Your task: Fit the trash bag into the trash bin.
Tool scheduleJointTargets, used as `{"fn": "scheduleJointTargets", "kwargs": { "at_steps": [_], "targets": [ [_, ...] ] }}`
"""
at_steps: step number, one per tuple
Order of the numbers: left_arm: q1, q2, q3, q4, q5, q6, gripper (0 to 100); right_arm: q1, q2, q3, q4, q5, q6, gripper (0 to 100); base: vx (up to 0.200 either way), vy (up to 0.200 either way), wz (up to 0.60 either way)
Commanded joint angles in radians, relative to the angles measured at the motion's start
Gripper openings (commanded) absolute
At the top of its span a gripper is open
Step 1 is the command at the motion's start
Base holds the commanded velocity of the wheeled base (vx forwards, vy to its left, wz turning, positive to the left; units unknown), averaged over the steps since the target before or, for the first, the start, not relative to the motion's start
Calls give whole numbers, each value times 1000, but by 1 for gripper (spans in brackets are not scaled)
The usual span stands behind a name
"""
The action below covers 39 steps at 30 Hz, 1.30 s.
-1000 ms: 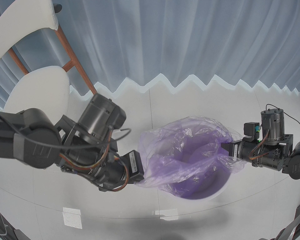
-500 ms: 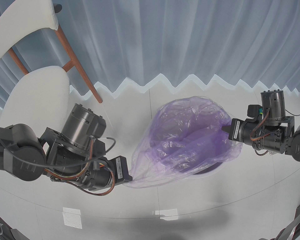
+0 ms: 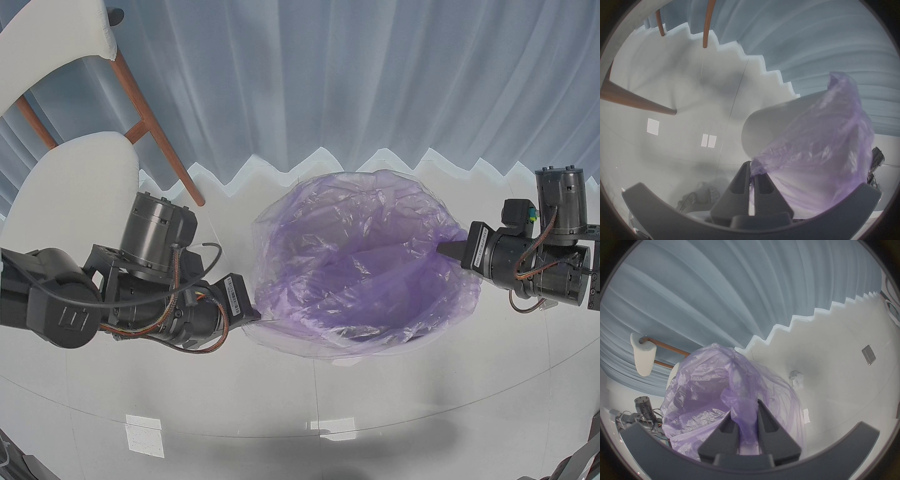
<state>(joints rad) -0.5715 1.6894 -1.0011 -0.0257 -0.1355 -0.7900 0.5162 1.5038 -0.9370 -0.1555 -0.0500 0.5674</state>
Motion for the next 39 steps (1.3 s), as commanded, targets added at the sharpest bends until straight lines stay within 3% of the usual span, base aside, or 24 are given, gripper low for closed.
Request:
{"fn": "scheduleJointTargets", "kwargs": {
  "at_steps": [1,6,7,14,21,31,34,39],
  "targets": [
    [7,43,-5,-65,4,-2,0,18,-28,1,10,4,23,0,0,0,0],
    [9,36,-7,-112,2,-5,0,18,-28,-14,11,4,61,0,0,0,0],
    [9,36,-7,-112,2,-5,100,18,-28,-14,11,4,61,0,0,0,0],
    [90,30,-37,-132,16,-11,100,15,-31,-8,17,4,91,0,0,0,0],
    [131,26,-64,-195,10,-15,100,18,-40,20,16,6,55,0,0,0,0],
    [90,-105,61,-74,19,-18,100,2,-39,60,13,4,3,0,0,0,0],
    [16,-163,208,-3,19,-17,100,2,-31,58,11,1,3,0,0,0,0],
    [-16,-244,297,-5,2,-17,100,2,-34,61,11,1,-8,0,0,0,0]
  ]
}}
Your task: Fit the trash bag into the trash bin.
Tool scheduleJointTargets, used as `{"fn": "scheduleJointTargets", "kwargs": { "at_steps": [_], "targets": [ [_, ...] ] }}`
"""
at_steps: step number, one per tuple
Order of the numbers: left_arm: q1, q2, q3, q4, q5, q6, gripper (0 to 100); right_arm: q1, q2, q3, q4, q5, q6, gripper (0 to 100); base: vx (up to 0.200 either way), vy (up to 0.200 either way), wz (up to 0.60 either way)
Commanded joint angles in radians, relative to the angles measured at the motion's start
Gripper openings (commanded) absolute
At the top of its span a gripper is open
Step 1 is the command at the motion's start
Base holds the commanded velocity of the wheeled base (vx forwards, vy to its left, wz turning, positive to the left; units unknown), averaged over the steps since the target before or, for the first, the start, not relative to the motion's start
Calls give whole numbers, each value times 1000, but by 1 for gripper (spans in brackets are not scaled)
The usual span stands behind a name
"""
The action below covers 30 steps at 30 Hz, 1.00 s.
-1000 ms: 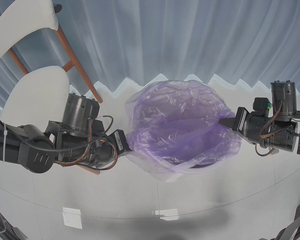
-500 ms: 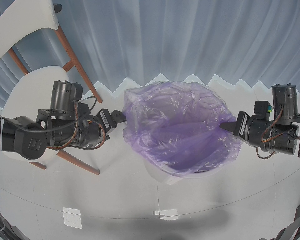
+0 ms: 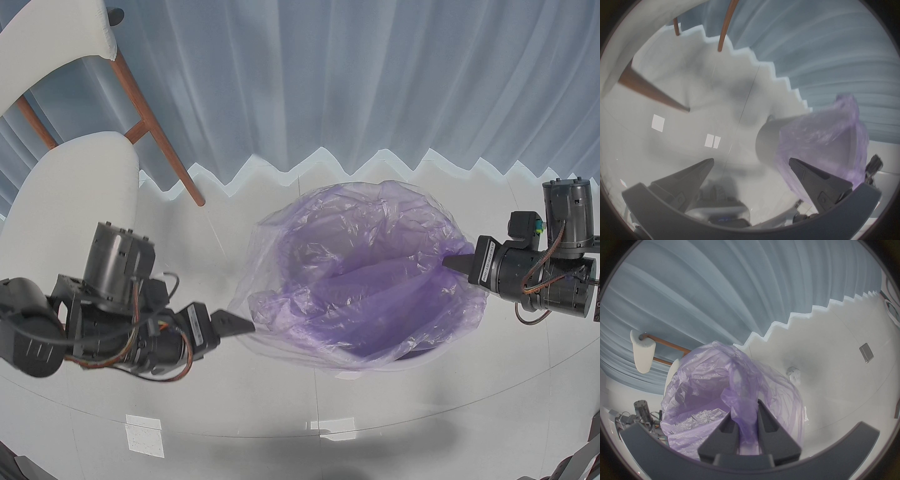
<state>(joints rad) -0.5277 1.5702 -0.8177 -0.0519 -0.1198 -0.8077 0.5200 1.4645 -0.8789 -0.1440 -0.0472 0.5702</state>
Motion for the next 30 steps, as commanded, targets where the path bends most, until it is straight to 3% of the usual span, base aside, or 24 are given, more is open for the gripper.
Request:
{"fn": "scheduleJointTargets", "kwargs": {
  "at_steps": [1,4,6,10,14,25,26,27,30],
  "targets": [
    [-60,-147,123,20,-27,1,100,-2,5,9,1,-2,-27,0,0,0,0],
    [-49,-194,123,-2,-109,1,100,-3,5,54,-6,-2,-99,0,0,0,0],
    [-25,-210,106,-59,-204,-2,100,-3,0,101,-25,3,-167,0,0,0,0],
    [23,-190,83,-160,-301,-15,100,14,-4,153,-85,30,-201,0,0,0,0],
    [34,-121,68,-236,-313,-45,100,23,-13,173,-149,58,-216,0,0,0,0],
    [31,-15,35,-362,-316,-143,100,25,-46,193,-155,102,-201,0,0,0,0],
    [28,-6,22,-381,-314,-188,100,25,-50,198,-155,102,-201,0,0,0,0],
    [26,-6,14,-381,-314,-211,0,25,-52,198,-155,101,-201,0,0,0,0],
    [20,-4,8,-382,-314,-258,0,25,-53,198,-155,101,-201,0,0,0,0]
  ]
}}
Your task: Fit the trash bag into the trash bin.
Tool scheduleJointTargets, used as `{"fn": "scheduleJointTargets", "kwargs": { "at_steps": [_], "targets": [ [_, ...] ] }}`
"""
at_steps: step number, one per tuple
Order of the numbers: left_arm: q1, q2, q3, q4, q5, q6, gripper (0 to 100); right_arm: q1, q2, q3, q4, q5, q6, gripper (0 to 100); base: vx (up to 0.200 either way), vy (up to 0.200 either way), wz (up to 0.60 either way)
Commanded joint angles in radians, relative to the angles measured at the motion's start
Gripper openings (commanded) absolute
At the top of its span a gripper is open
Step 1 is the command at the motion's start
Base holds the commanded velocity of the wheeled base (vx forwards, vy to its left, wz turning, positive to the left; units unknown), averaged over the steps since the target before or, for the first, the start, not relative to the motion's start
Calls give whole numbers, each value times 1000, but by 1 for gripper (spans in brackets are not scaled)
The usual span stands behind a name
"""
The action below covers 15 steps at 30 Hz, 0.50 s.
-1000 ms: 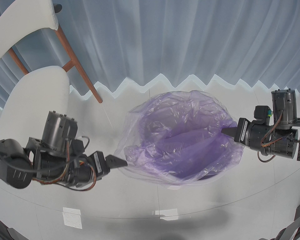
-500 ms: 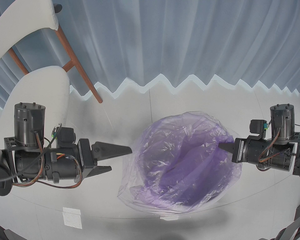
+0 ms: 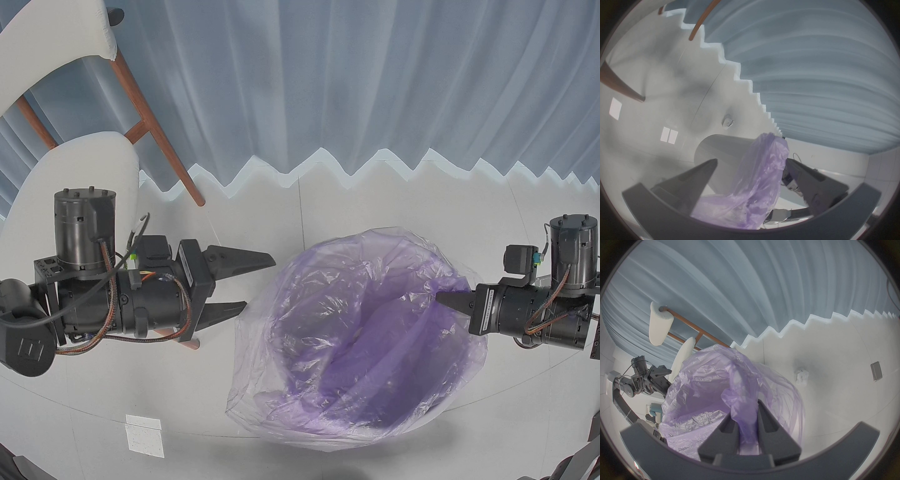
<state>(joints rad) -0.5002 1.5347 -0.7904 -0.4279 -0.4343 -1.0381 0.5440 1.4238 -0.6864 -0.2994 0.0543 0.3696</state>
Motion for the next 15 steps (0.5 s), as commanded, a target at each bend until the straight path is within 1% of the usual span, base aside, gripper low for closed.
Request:
{"fn": "scheduleJointTargets", "kwargs": {
  "at_steps": [1,13,15],
  "targets": [
    [-8,36,-21,-6,-1,-45,0,1,-14,2,0,-1,0,0,0,0,0],
    [2,51,-13,-6,-1,-50,0,-1,-33,-5,-1,-1,11,0,0,0,0],
    [11,55,-12,-6,3,-42,0,-1,-48,-13,0,-1,29,0,0,0,0]
  ]
}}
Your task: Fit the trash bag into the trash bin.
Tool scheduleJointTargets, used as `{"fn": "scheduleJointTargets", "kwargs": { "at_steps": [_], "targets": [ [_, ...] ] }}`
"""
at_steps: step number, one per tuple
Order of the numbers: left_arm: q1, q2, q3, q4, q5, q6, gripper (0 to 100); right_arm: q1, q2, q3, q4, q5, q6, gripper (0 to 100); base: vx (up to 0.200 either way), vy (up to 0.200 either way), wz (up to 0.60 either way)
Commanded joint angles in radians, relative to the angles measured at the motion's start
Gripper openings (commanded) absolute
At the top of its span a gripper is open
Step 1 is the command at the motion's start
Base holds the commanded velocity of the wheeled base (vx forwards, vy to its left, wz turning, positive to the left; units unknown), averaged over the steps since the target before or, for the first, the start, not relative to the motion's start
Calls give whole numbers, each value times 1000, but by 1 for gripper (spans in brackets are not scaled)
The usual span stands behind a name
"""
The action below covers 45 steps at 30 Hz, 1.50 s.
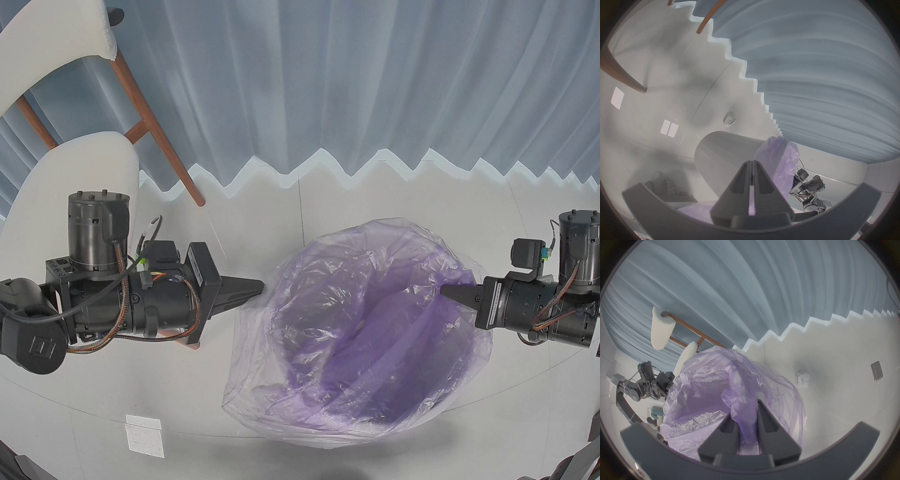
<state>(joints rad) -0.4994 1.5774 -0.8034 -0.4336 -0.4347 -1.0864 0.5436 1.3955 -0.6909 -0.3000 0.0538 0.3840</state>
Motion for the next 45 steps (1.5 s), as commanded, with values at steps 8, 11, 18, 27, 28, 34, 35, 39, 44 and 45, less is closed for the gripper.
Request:
{"fn": "scheduleJointTargets", "kwargs": {
  "at_steps": [8,11,18,27,28,34,35,39,44,45],
  "targets": [
    [25,62,10,-2,11,22,0,-1,-66,-9,2,37,21,0,0,0,0],
    [31,85,3,-4,24,39,0,-1,-79,-6,12,47,21,0,0,0,0],
    [47,53,6,-93,33,11,0,-4,-79,2,12,44,21,0,0,0,0],
    [48,-2,72,-198,22,-6,100,-2,-79,16,10,41,19,0,0,0,0],
    [39,3,72,-221,22,-7,100,-1,-79,21,10,41,19,0,0,0,0],
    [-30,44,66,-320,22,-41,100,-1,-78,33,10,41,19,0,0,0,0],
    [-41,50,62,-323,22,-44,100,-1,-76,33,10,43,19,0,0,0,0],
    [-76,73,58,-336,22,-47,100,1,-70,33,9,44,19,0,0,0,0],
    [-91,88,56,-338,22,-46,100,1,-58,33,5,44,21,0,0,0,0],
    [-91,92,53,-340,25,-46,0,-1,-58,33,5,44,21,0,0,0,0]
  ]
}}
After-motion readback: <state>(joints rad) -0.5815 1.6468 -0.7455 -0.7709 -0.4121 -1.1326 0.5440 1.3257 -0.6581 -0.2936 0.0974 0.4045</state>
